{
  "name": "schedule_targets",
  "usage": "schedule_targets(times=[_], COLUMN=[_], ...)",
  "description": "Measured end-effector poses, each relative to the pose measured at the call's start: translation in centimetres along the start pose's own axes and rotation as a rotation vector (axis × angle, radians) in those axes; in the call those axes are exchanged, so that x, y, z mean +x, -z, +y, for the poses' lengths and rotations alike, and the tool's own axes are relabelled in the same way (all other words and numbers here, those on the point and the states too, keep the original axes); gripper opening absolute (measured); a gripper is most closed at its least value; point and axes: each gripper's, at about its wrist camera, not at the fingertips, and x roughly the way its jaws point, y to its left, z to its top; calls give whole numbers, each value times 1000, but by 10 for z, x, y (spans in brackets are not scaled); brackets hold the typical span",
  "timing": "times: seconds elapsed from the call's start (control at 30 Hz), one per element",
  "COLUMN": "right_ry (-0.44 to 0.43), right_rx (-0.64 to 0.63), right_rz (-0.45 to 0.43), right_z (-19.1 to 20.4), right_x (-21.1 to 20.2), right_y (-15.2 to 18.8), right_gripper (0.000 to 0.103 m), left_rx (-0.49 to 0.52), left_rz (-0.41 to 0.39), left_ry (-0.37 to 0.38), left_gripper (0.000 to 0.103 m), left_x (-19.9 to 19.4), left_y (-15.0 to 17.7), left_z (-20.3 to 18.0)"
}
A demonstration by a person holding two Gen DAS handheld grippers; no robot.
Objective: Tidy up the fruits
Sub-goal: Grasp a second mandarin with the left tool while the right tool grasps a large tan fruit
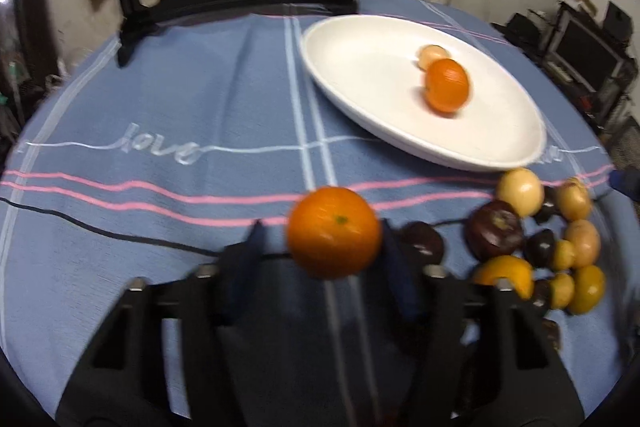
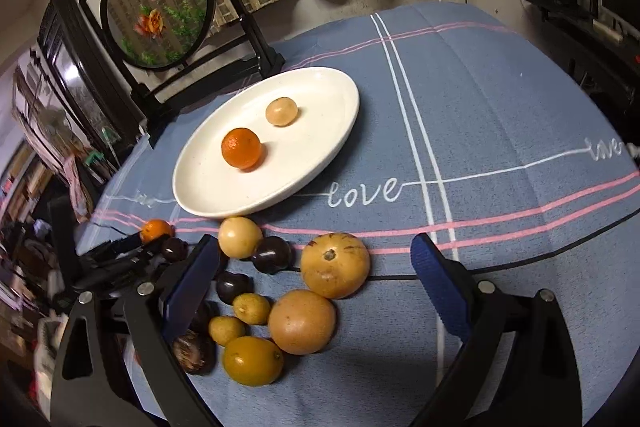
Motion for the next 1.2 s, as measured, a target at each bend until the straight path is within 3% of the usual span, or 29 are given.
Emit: schedule_targets(times=[0.17, 0.3, 0.5, 0.87, 1.2], right_ry=[55, 41, 64, 24, -1], right_rx=[-54, -48, -77, -69, -50], right_rz=[4, 29, 71, 70, 71], right_z=[-8, -12, -9, -7, -8], right_x=[4, 11, 28, 35, 38], right_y=[6, 9, 17, 19, 17], right_gripper=[95, 76, 62, 50, 45], left_rx=[34, 24, 19, 15, 9], left_rz=[-10, -11, -9, -8, -11], left_ry=[-32, -33, -35, -32, -23], left_gripper=[45, 45, 46, 46, 46], left_x=[-2, -1, 0, 1, 1], left_y=[7, 7, 8, 7, 8], left_z=[-9, -7, -7, -6, -5])
